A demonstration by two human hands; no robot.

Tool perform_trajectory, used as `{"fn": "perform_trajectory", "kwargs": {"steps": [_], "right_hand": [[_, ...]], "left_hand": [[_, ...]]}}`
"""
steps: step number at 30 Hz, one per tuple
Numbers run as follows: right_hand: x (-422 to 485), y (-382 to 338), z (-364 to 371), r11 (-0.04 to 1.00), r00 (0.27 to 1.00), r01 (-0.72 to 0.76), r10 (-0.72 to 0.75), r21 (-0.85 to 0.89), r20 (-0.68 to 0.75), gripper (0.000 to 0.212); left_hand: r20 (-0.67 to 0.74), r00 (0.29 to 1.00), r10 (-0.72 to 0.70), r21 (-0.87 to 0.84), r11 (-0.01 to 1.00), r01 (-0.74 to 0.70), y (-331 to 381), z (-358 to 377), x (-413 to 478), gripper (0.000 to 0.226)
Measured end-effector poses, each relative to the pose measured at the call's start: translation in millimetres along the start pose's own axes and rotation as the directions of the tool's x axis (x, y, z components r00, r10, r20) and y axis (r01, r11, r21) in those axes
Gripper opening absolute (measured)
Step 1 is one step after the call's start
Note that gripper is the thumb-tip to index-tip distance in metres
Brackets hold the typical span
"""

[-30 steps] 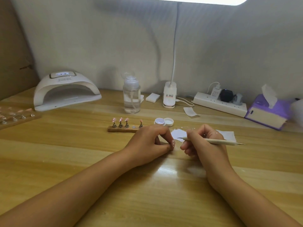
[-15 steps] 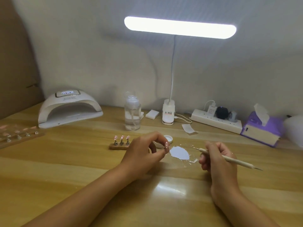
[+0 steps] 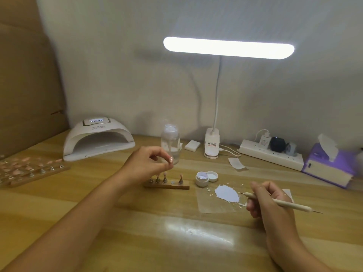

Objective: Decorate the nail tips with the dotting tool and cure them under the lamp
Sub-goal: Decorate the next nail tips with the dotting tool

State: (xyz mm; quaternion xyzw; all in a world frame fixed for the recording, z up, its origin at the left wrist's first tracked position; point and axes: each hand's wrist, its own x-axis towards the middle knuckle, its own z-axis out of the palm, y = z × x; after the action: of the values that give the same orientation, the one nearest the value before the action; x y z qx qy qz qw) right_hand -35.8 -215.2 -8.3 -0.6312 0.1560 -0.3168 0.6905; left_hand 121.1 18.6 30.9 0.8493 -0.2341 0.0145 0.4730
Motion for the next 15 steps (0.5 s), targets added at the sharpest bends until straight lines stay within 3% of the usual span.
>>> {"fn": "perform_trajectory", "kwargs": {"steps": [6, 15], "right_hand": [[1.0, 2.4, -1.1, 1.000, 1.000, 0.014, -0.013, -0.023, 0.007, 0.032], [1.6, 4.9, -1.4, 1.000, 1.000, -0.003, 0.003, -0.011, 0.027, 0.033]], "left_hand": [[-0.033, 0.999, 0.036, 0.362, 0.932, -0.022, -5.0, 22.0, -3.5, 0.011], [-0.047, 0.998, 0.041, 0.489, 0.872, -0.012, -15.9, 28.4, -1.3, 0.013]]}}
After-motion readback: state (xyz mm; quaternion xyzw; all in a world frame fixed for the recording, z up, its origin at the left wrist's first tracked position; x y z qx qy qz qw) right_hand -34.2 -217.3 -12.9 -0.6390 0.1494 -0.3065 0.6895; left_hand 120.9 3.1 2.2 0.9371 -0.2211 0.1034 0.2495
